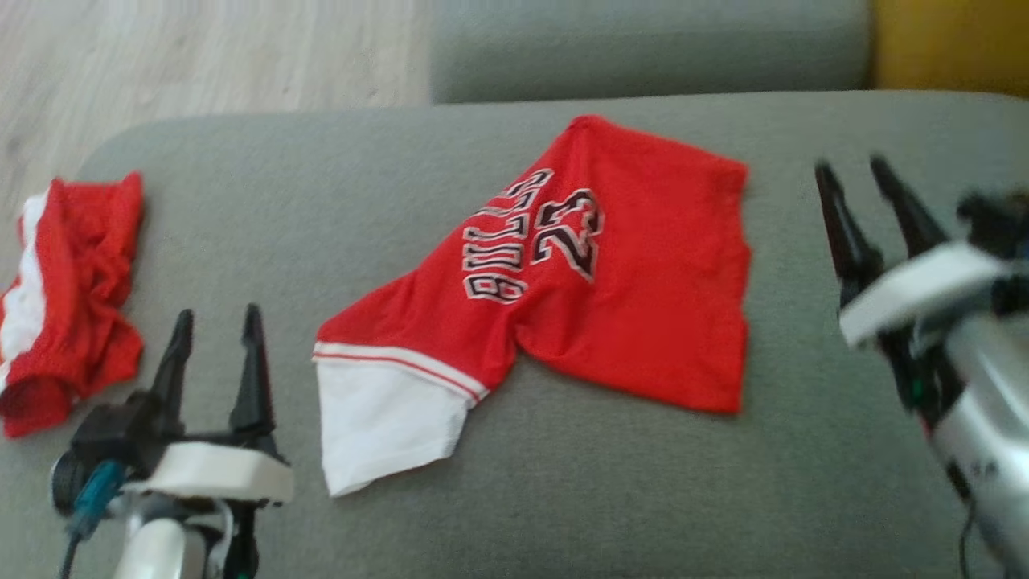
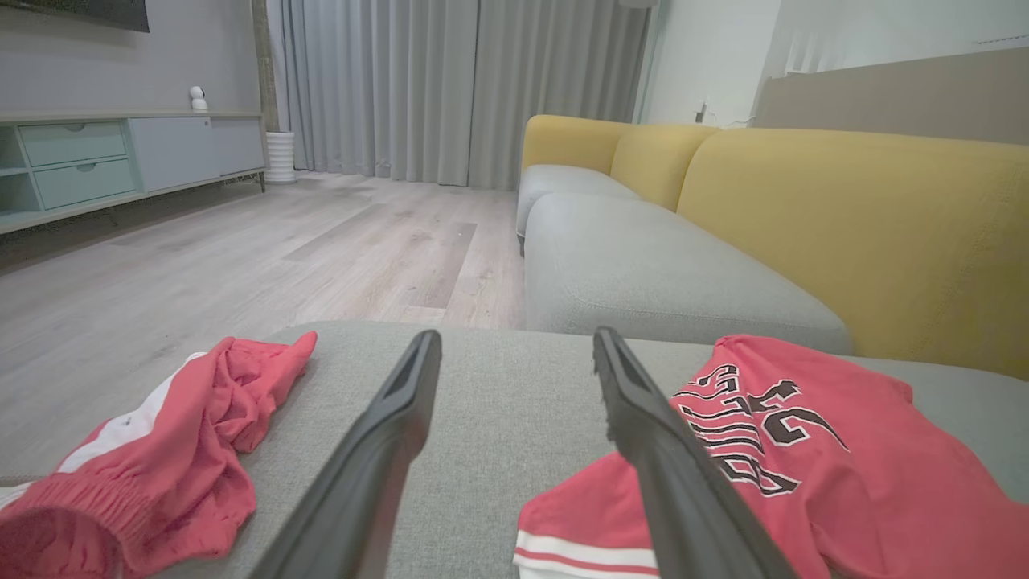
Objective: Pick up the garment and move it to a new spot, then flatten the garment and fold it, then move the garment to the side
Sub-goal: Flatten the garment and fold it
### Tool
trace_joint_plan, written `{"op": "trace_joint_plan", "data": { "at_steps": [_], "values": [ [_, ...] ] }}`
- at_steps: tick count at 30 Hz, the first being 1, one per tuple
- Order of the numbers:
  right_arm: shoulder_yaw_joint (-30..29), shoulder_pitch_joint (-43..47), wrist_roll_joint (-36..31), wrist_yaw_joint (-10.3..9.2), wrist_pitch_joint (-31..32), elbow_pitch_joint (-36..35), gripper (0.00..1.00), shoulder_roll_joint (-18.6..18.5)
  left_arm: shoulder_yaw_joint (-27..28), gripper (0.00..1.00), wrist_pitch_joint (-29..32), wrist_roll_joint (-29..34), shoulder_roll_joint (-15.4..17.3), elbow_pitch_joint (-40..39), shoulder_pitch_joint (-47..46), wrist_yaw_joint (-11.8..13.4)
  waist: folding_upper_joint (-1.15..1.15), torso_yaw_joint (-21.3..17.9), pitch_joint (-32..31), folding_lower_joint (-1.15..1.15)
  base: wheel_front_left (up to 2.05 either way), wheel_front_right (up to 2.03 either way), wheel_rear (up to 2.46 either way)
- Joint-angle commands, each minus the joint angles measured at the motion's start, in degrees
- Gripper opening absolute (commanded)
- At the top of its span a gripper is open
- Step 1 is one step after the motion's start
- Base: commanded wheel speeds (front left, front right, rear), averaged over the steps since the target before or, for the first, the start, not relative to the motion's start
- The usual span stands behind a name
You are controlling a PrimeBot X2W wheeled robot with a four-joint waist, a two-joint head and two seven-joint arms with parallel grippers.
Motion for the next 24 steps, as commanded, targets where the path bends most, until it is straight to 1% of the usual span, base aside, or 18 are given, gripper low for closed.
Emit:
{"op": "trace_joint_plan", "data": {
  "at_steps": [1,2,3,6,9,11,14,17,24],
  "values": [
    [-2.82,3.77,-1.72,-0.04,-1.26,-3.47,1.0,-0.22,3.85,1.0,-0.45,-0.47,0.6,-2.97,-0.97,0.52,0.0,-3.47,-2.66,0.0,0.0,0.0,0.0],
    [-4.5,6.13,-2.74,-0.04,-1.46,-4.94,1.0,0.21,4.64,1.0,-0.45,-0.77,0.26,-3.52,-0.35,0.67,0.0,-3.91,-2.75,0.0,0.0,0.0,0.0],
    [-4.5,6.13,-2.74,-0.04,-1.46,-4.94,1.0,0.21,4.64,1.0,-0.45,-0.77,0.26,-3.52,-0.35,0.67,0.0,-3.91,-2.75,0.0,0.0,0.0,0.0],
    [-10.15,13.56,-6.8,-0.04,-1.67,-10.26,1.0,1.96,6.18,1.0,-0.45,-0.77,-0.59,-5.01,1.77,0.86,0.0,-4.88,-2.77,0.0,0.0,0.0,0.0],
    [-15.66,20.89,-12.19,-0.04,-1.7,-15.94,1.0,4.61,6.93,1.0,-0.45,-0.35,-1.39,-6.24,3.55,0.5,0.0,-5.19,-2.68,0.0,0.0,0.0,0.0],
    [-18.2,24.88,-15.26,-0.04,-1.71,-18.99,1.0,6.66,7.07,1.0,-0.45,0.45,-1.77,-6.55,4.59,0.32,0.0,-5.16,-2.64,0.0,0.0,0.0,0.0],
    [-20.56,28.79,-18.22,-0.04,-1.72,-21.45,1.0,8.98,6.44,1.0,-0.45,1.31,-2.31,-6.1,5.51,-0.32,0.0,-4.7,-2.57,0.0,0.0,0.0,0.0],
    [-22.02,30.51,-20.03,-0.04,-1.26,-23.06,1.0,10.38,5.72,1.0,-0.45,1.87,-2.7,-5.35,5.13,-0.96,0.0,-4.26,-2.58,0.0,0.0,0.0,0.0],
    [-23.67,31.81,-21.84,-0.04,1.87,-25.91,1.0,11.55,5.11,1.0,-0.45,2.46,-3.15,-3.45,4.2,-1.86,0.0,-3.46,-2.7,0.0,0.0,0.0,0.0]
  ]
}}
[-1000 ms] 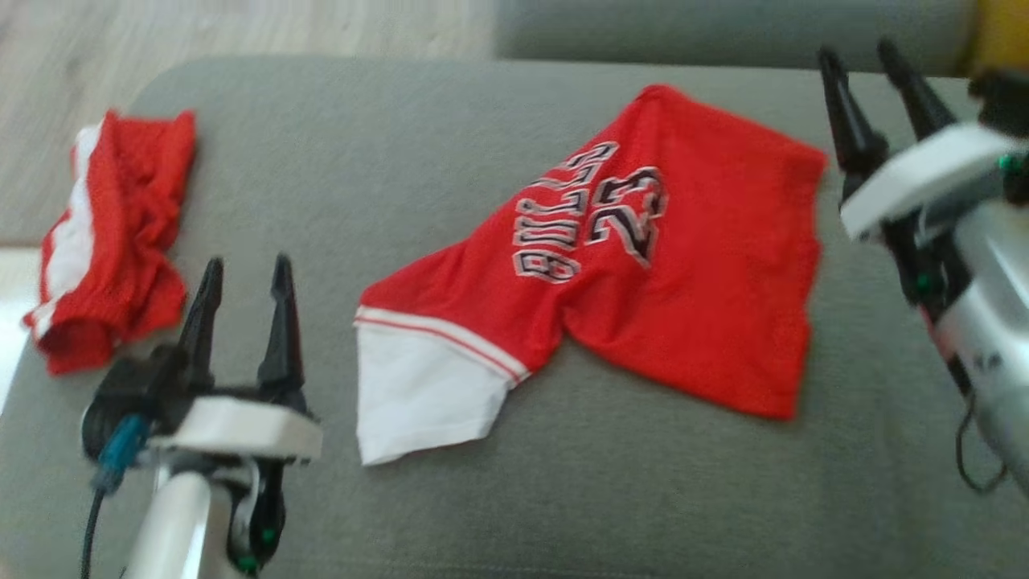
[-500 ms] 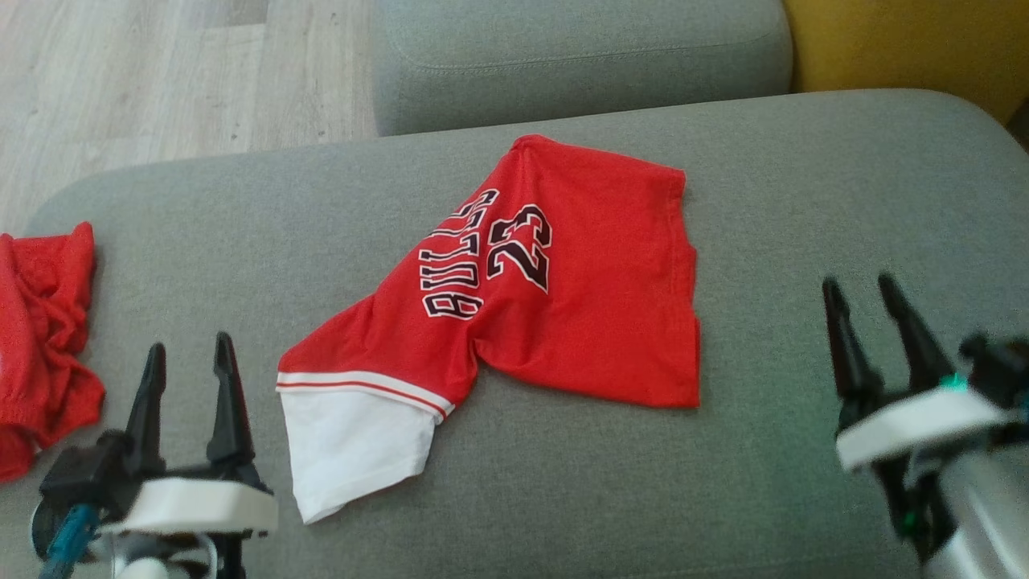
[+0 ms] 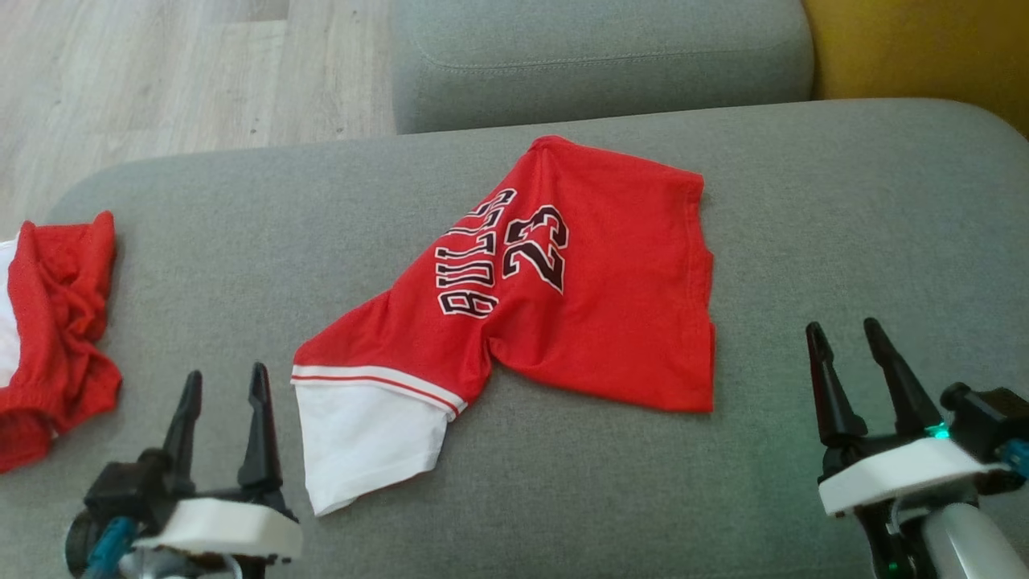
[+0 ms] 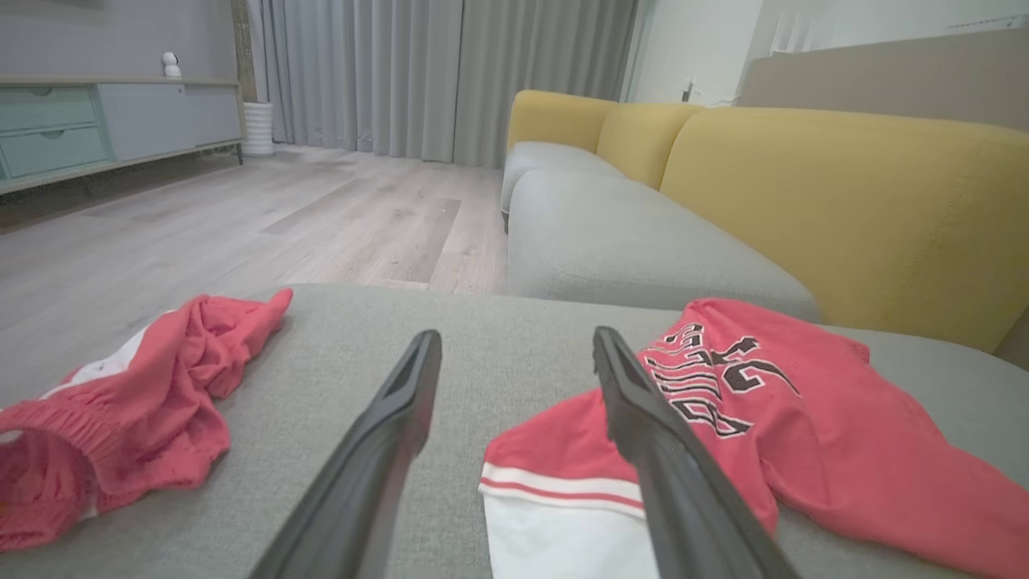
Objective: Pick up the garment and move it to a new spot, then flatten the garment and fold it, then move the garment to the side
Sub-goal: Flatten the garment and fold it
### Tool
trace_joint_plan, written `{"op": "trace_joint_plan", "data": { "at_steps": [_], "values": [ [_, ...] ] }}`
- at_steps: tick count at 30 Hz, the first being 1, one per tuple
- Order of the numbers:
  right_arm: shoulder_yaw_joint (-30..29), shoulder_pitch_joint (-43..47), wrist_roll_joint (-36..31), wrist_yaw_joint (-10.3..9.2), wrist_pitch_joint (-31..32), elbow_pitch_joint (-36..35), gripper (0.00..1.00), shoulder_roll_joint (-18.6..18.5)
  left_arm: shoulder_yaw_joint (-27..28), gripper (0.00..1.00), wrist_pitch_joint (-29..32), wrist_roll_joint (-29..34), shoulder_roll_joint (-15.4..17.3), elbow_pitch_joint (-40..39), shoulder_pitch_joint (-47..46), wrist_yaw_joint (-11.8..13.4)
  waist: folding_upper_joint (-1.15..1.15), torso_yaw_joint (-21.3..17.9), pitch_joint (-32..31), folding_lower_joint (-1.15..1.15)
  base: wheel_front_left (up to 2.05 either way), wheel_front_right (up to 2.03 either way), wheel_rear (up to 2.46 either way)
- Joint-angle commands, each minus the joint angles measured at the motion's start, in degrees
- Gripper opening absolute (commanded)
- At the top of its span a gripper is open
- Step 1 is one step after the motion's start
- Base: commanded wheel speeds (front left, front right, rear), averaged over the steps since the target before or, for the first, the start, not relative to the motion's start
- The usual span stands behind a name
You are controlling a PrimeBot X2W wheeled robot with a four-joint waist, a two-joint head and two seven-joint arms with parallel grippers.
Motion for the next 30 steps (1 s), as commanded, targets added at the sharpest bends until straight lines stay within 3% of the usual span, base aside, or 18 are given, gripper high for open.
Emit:
{"op": "trace_joint_plan", "data": {
  "at_steps": [1,5,10,14,20,30],
  "values": [
    [0.74,-0.85,-0.26,-0.04,0.86,-2.08,1.0,-0.43,1.41,1.0,-0.37,0.3,0.2,-0.53,-3.1,-0.33,0.0,0.18,0.01,0.0,0.0,0.0,0.0],
    [2.44,-0.64,0.52,-0.04,7.65,-0.65,1.0,-0.91,1.61,1.0,7.03,-3.29,0.12,2.82,-3.91,-1.1,0.0,0.95,0.31,0.0,0.0,0.0,0.0],
    [8.79,-3.18,2.42,-0.04,19.34,2.15,1.0,-3.06,0.78,1.0,19.4,-6.48,1.62,2.99,-5.64,-2.45,0.0,2.09,1.96,0.0,0.0,0.0,0.0],
    [10.76,-6.02,3.12,-0.04,24.62,5.57,1.0,-3.33,-1.01,1.0,28.46,-9.6,1.36,3.88,-5.88,-3.2,0.0,2.75,3.27,0.0,0.0,0.0,0.0],
    [12.9,-9.6,3.02,-0.04,24.92,9.27,1.0,-2.2,-3.17,1.0,34.73,-11.08,0.91,6.82,-6.5,-2.7,0.0,3.53,4.82,0.0,0.0,0.0,0.0],
    [15.83,-12.51,3.97,-0.04,22.73,13.41,1.0,-1.54,-3.94,1.0,35.47,-11.56,0.96,11.11,-9.02,-2.25,0.0,4.06,6.3,0.0,0.0,0.0,0.0]
  ]
}}
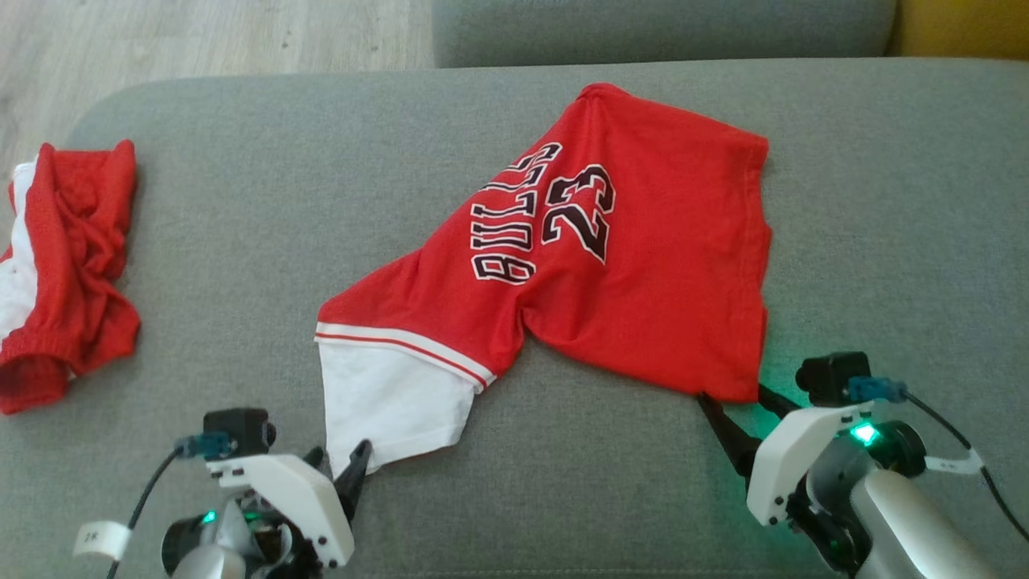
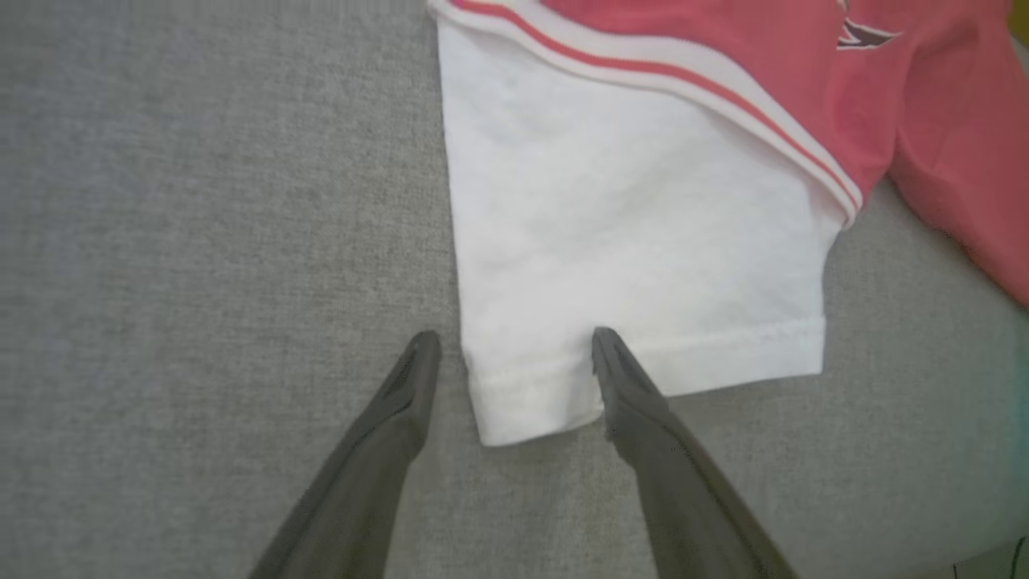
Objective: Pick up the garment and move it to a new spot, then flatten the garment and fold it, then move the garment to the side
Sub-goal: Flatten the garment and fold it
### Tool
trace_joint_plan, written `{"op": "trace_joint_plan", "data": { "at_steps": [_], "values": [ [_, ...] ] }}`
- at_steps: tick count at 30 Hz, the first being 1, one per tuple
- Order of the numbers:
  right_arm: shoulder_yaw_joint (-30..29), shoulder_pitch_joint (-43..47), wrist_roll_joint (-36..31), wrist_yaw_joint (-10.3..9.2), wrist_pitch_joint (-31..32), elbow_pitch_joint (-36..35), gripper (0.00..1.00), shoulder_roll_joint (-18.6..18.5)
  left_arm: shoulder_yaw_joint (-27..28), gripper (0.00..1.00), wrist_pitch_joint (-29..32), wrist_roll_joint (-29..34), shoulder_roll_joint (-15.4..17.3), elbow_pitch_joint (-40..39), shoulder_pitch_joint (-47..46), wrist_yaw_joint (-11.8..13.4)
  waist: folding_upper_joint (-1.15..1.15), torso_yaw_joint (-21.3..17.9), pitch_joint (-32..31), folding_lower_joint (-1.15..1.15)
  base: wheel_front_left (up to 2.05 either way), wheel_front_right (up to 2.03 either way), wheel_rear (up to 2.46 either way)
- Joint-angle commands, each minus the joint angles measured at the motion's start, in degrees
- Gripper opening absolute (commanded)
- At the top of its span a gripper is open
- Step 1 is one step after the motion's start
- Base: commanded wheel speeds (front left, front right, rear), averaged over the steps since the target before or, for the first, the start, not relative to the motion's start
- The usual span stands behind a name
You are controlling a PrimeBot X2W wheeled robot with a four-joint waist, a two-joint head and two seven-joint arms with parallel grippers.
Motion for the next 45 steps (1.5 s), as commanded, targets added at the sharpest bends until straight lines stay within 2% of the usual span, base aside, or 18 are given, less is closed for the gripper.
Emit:
{"op": "trace_joint_plan", "data": {
  "at_steps": [1,6,8,9,10,11,12,21,27,29,35,38,39,45],
  "values": [
    [1.08,-2.42,0.47,-0.04,-0.98,-1.07,1.0,-0.06,1.61,1.0,-0.79,0.33,0.69,-0.93,-3.09,0.27,0.0,0.07,0.22,0.0,0.0,0.0,0.0],
    [2.37,-3.52,1.34,-0.04,-1.78,0.43,0.98,-0.03,0.47,1.0,1.08,-0.85,0.86,1.09,-3.91,-0.86,0.0,0.11,0.89,0.0,0.0,0.0,0.0],
    [2.94,-3.99,1.73,-0.04,-2.03,1.02,0.85,-0.08,-0.17,1.0,2.19,-1.4,0.85,1.78,-4.05,-1.31,0.0,0.11,1.04,0.0,0.0,0.0,0.0],
    [3.25,-4.2,1.92,-0.04,-2.13,1.3,0.72,-0.13,-0.44,0.85,2.57,-1.63,0.87,2.06,-4.12,-1.5,0.0,0.1,1.07,0.0,0.0,0.0,0.0],
    [3.63,-4.4,2.18,-0.04,-2.2,1.59,0.38,-0.17,-0.74,0.45,2.87,-1.82,0.9,2.28,-4.19,-1.69,0.0,0.11,1.06,0.0,0.0,0.0,0.0],
    [4.09,-4.58,2.49,-0.04,-2.24,1.85,0.0,-0.23,-0.94,0.18,2.97,-1.97,0.92,2.42,-4.25,-1.83,0.0,0.13,1.01,0.0,0.0,0.0,0.0],
    [4.51,-4.75,2.81,-0.04,-2.4,2.07,0.0,-0.31,-1.01,0.0,2.73,-2.15,0.92,2.4,-4.31,-1.94,0.0,0.14,0.92,0.0,0.0,0.0,0.0],
    [4.96,-5.25,5.57,-0.04,-8.31,0.04,0.0,-1.56,-0.83,0.0,-1.64,-2.04,2.58,-1.3,-4.33,-2.4,0.0,0.23,-1.25,0.0,0.0,0.0,0.0],
    [4.97,-7.62,15.19,-0.04,-6.69,-8.99,0.0,-4.14,-0.61,0.0,-3.07,-2.85,5.71,-8.38,-8.42,-3.21,0.0,-0.44,0.04,0.0,0.0,0.0,0.0],
    [5.71,-10.49,15.89,-0.04,-4.81,-10.99,0.0,-6.44,-1.01,0.0,-2.73,-2.54,7.05,-9.56,-12.36,-3.4,0.0,-0.54,1.55,0.0,0.0,0.0,0.0],
    [5.43,-22.11,29.5,-0.04,2.84,-14.87,0.0,-9.61,-2.71,0.0,-3.27,-1.61,10.33,-5.83,-30.8,-3.8,0.0,-0.62,8.49,0.0,0.0,0.0,0.0],
    [5.45,-29.69,34.85,-0.04,7.48,-13.49,0.0,-11.3,-3.88,0.0,-3.89,-1.71,10.76,-0.42,-41.47,-3.89,0.0,-0.61,12.11,0.0,0.0,0.0,0.0],
    [5.45,-29.69,34.85,-0.04,7.48,-13.49,0.0,-11.3,-3.88,0.0,-3.89,-1.71,10.76,-0.42,-41.47,-3.89,0.0,-0.61,12.11,0.0,0.0,0.0,0.0],
    [4.45,-46.74,39.35,-0.04,11.85,-6.28,0.0,-12.47,-3.8,0.0,-5.26,-3.19,10.77,12.08,-63.1,-3.95,0.0,-0.93,18.78,0.0,0.0,0.0,0.0]
  ]
}}
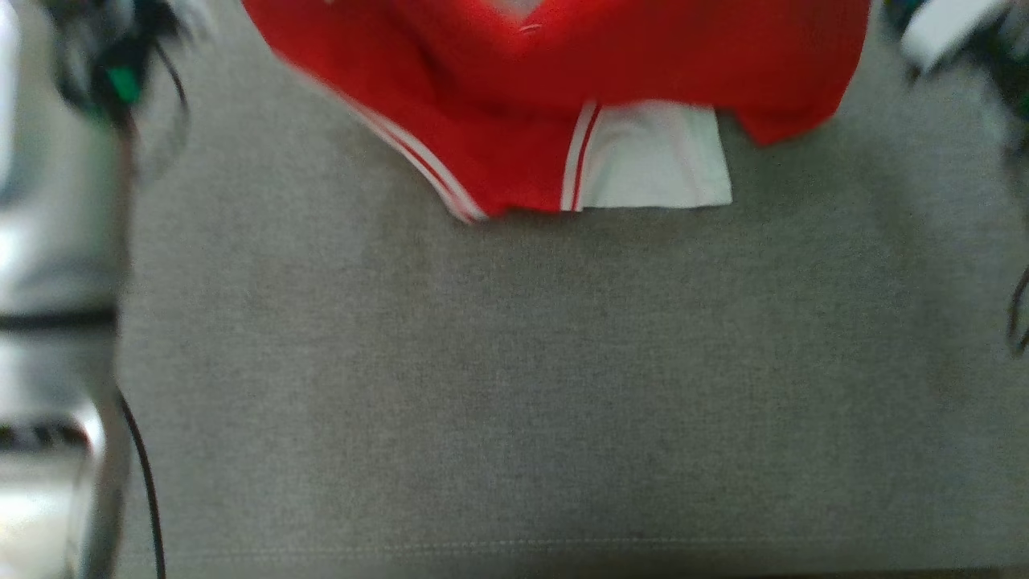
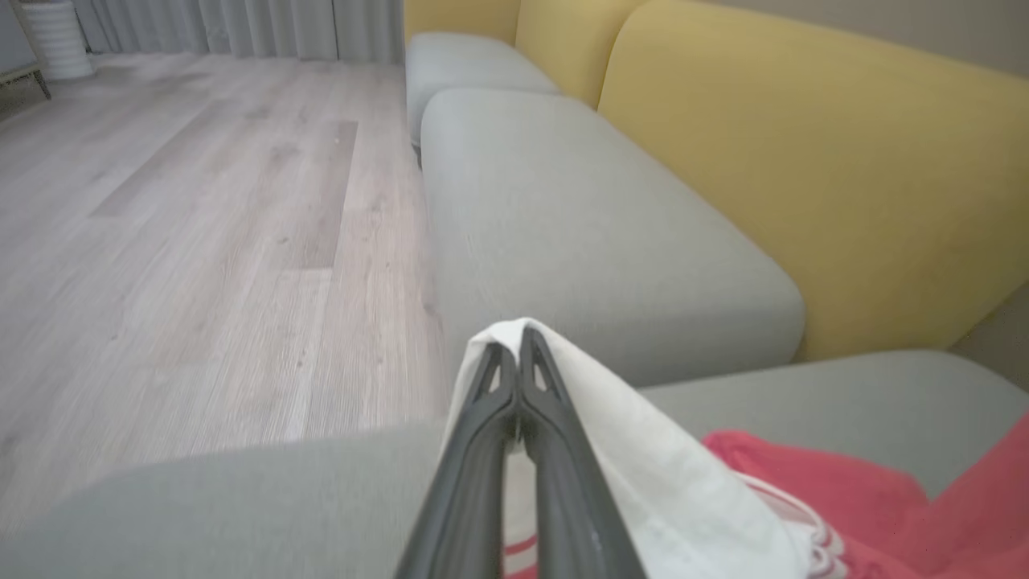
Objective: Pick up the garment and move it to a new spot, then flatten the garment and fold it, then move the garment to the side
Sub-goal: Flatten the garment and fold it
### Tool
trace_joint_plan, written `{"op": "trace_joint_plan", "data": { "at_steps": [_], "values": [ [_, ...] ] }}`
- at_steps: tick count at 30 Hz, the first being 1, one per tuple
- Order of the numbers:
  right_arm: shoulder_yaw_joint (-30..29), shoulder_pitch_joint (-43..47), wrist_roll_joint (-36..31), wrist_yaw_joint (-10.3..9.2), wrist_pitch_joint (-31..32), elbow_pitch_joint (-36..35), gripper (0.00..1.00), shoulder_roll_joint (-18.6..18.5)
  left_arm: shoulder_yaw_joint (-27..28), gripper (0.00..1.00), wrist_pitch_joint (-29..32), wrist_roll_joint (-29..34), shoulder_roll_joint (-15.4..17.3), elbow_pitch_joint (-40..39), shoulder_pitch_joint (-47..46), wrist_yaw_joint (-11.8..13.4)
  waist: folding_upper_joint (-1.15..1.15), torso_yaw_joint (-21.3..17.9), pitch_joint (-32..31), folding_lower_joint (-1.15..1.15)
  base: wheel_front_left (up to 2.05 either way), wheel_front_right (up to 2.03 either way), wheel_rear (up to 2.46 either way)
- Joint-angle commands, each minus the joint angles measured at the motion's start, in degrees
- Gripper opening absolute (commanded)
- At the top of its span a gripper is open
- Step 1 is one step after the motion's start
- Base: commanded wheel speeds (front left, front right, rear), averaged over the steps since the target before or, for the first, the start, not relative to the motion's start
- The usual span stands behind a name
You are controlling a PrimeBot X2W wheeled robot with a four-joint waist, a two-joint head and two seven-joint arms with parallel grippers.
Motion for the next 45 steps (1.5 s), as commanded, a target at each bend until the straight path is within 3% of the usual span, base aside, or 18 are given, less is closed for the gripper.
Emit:
{"op": "trace_joint_plan", "data": {
  "at_steps": [1,8,16,22,27,32,37,38,45],
  "values": [
    [-0.76,-2.76,0.48,-0.04,0.2,-0.96,0.0,-0.82,1.97,0.0,-0.86,-0.05,2.29,-1.3,-4.91,-0.32,0.0,-0.27,3.4,-0.03,0.0,0.0,0.0],
    [-1.12,-19.01,1.27,-0.04,-0.99,7.35,0.0,-0.15,2.82,0.0,-7.42,0.31,0.87,10.85,-24.46,-0.16,0.0,-0.64,5.91,-0.03,0.0,0.0,0.0],
    [-0.38,-32.15,1.33,-0.04,-4.72,11.83,0.0,-1.04,2.27,0.0,-13.09,-0.56,-1.17,19.64,-39.61,-0.27,0.0,-1.13,5.47,-0.03,0.0,0.0,0.0],
    [2.13,-33.85,2.69,-0.04,-5.48,12.89,0.0,-2.52,-1.36,0.0,-12.91,-2.53,-1.85,23.92,-42.53,-0.33,0.0,-0.96,4.27,-0.03,0.0,0.0,0.0],
    [5.87,-27.41,5.88,-0.04,-4.38,12.14,0.0,-3.37,-7.24,0.0,-10.82,-5.49,-0.9,25.05,-36.98,-0.34,0.0,-0.44,1.14,-0.03,0.0,0.0,0.0],
    [10.04,-15.94,11.14,-0.04,-2.67,8.23,0.0,-5.11,-14.86,0.0,-6.8,-10.25,2.49,22.71,-27.81,-0.34,0.0,-0.24,-4.59,-0.03,0.0,0.0,0.0],
    [13.22,-3.92,17.09,-0.04,0.3,4.35,0.0,-7.46,-24.3,0.0,7.08,-19.28,8.24,15.78,-16.48,-0.34,0.0,-0.32,-11.66,-0.03,0.0,0.0,0.0],
    [13.22,-3.92,17.09,-0.04,0.3,4.35,0.0,-7.46,-24.3,0.0,7.08,-19.28,8.24,15.78,-16.48,-0.34,0.0,-0.32,-11.66,-0.03,0.0,0.0,0.0],
    [16.46,9.71,24.88,-0.04,9.16,-0.48,0.0,-11.39,-33.9,0.0,24.76,-33.25,21.21,-2.26,-1.12,-0.35,0.0,-0.6,-18.61,-0.03,0.0,0.0,0.0]
  ]
}}
